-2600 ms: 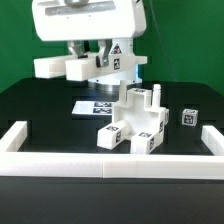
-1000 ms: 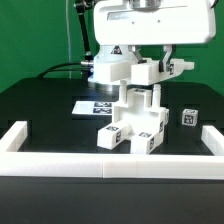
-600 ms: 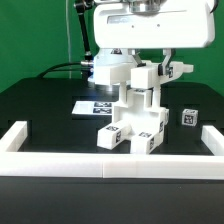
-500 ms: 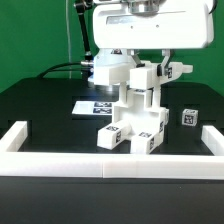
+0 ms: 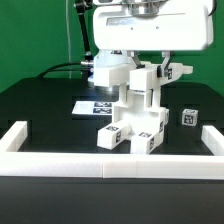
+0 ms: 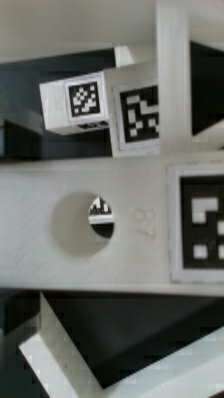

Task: Assemble chair

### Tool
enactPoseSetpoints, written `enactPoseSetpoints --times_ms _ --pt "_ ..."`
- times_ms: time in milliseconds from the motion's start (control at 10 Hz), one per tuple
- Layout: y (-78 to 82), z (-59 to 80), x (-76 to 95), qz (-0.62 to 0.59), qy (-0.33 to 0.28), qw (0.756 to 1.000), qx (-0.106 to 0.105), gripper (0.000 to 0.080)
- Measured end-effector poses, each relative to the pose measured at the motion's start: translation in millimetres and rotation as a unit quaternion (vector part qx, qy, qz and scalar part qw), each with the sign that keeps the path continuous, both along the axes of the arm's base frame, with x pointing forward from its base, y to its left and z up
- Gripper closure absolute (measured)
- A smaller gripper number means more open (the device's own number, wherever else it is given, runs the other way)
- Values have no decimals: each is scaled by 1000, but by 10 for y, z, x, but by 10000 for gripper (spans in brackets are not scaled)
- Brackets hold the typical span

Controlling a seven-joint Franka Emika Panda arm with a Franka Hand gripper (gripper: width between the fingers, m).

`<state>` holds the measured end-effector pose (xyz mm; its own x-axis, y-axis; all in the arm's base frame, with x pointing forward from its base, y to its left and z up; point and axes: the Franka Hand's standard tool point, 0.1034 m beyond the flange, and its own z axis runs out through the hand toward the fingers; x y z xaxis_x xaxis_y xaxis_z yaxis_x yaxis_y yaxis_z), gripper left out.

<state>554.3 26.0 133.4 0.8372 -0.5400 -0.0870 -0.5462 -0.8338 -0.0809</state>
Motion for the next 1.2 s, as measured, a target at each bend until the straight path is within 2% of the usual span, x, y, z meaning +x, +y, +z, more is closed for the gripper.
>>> enactPoseSetpoints --times_ms 400,1200 --pt "21 75 17 36 -10 999 3 509" --pt "18 -15 4 35 -5 999 0 509"
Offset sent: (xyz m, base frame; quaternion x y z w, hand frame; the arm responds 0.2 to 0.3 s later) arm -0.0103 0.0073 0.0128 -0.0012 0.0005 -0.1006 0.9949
